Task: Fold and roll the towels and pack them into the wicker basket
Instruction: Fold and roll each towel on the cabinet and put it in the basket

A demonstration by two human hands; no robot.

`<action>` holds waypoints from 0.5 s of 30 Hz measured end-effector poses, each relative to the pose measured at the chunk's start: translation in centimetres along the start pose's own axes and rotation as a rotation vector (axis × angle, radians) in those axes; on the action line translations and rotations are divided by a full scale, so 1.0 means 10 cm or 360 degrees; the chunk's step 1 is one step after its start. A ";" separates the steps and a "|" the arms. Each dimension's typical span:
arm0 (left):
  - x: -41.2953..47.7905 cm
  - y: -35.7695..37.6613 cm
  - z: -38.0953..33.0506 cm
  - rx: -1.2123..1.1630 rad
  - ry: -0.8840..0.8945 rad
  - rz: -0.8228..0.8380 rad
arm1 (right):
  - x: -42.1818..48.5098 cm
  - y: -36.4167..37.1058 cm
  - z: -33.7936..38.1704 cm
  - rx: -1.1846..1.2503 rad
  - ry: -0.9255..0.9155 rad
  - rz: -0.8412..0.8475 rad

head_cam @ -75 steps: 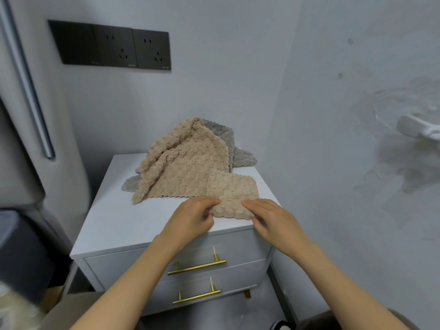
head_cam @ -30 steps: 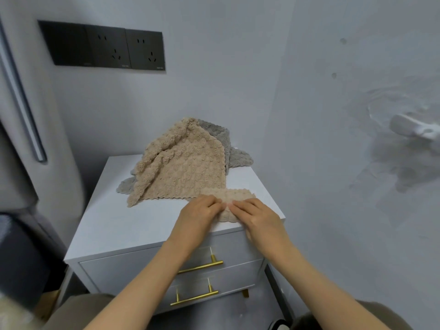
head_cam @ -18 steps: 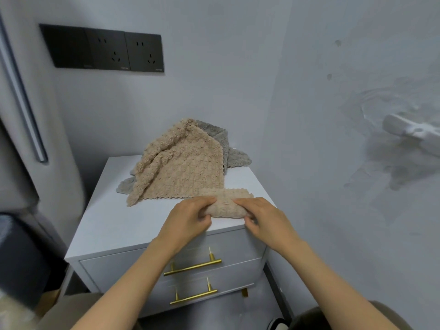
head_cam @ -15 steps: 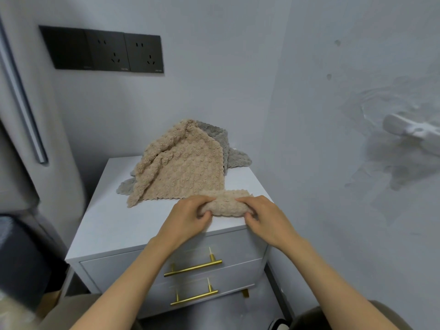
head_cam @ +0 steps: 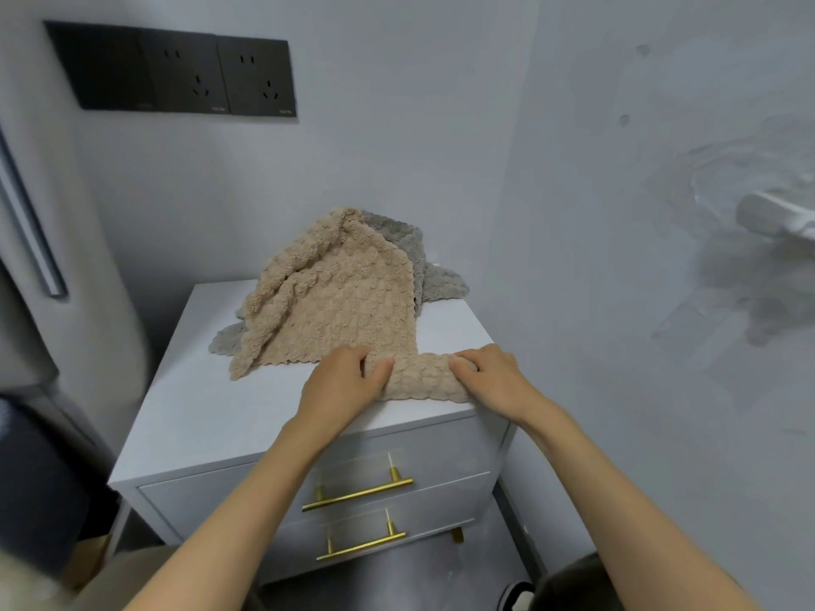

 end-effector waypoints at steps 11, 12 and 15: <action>0.03 0.00 0.03 -0.0060 -0.0080 0.0468 | 0.07 -0.03 0.07 -0.0133 0.0084 0.0334; 0.03 0.00 0.03 -0.0082 -0.0092 0.0498 | 0.06 -0.03 0.07 -0.0158 0.0085 0.0332; 0.03 0.00 0.01 -0.0163 -0.0127 0.0547 | 0.01 -0.04 0.06 -0.0197 0.0089 0.0302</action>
Point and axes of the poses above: each hand's wrist, its own x-axis towards the middle knuckle, its own y-axis out of the palm, z = x × y, the point moved 4 cm from there along x, towards the middle knuckle, and after that the axes turned 15 degrees about y, right-handed, at the moved point
